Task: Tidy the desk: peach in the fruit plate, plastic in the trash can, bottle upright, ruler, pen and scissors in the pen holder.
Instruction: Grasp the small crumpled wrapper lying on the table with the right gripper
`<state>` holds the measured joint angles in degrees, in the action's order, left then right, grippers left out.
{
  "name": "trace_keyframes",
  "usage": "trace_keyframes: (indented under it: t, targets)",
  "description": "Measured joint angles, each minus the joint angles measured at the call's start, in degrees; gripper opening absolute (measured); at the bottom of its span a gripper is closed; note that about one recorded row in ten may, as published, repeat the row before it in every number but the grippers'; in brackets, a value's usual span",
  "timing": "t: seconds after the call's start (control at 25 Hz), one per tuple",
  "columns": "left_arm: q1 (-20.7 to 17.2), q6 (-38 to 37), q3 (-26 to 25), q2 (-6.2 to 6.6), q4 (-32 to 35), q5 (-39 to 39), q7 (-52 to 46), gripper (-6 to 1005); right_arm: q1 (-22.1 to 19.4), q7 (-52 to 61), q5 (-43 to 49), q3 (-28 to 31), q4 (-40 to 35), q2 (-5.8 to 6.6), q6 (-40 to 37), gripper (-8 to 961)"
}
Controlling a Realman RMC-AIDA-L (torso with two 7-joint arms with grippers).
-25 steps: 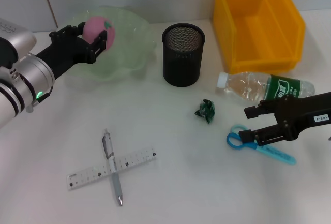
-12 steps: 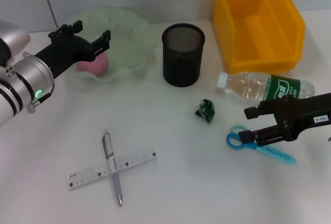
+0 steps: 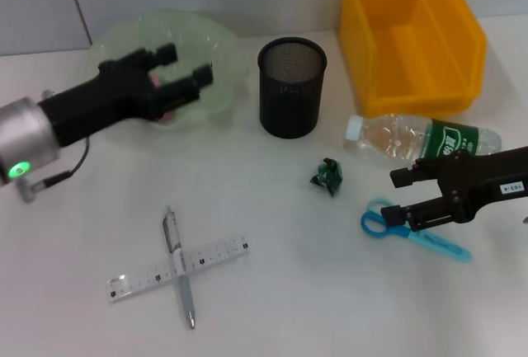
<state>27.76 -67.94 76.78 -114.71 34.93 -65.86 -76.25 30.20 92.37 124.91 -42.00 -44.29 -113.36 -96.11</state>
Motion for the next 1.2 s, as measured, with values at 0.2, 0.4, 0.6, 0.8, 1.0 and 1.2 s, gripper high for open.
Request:
trace_keyframes:
  t: [0.2, 0.4, 0.6, 0.8, 1.0, 1.2]
  targets:
    - [-3.17, -8.82, -0.16, 2.23, 1.43, -4.91, -3.08, 782, 0.26, 0.00, 0.02, -0.01, -0.01, 0.03, -0.12, 814]
    - [-6.67, -15.26, -0.63, 2.73, 3.42, -10.71, -3.44, 782, 0.53, 0.07, 0.01, -0.03, -0.38, 0.02, -0.26, 815]
    - [-9.04, -16.21, -0.69, 2.30, 6.53, -18.12, -4.20, 781, 0.52, 0.37, 0.04, -0.17, -0.78, -0.01, -0.36, 813]
    - [-9.44, -16.58, -0.79, 1.91, 6.61, -19.15, -4.06, 780, 0.58, 1.11, 0.07, -0.44, -1.54, -0.05, -0.81, 813]
    - [-9.23, -16.62, -0.85, 1.55, 6.49, -19.31, -3.84, 780, 1.74, 9.01, 0.92, -3.70, -9.34, -1.17, -1.19, 812]
    - [-9.09, -15.92, -0.86, 1.32, 6.13, -19.53, -3.45, 779, 7.41, 20.87, 7.41, -8.55, -14.32, -1.27, -0.81, 809]
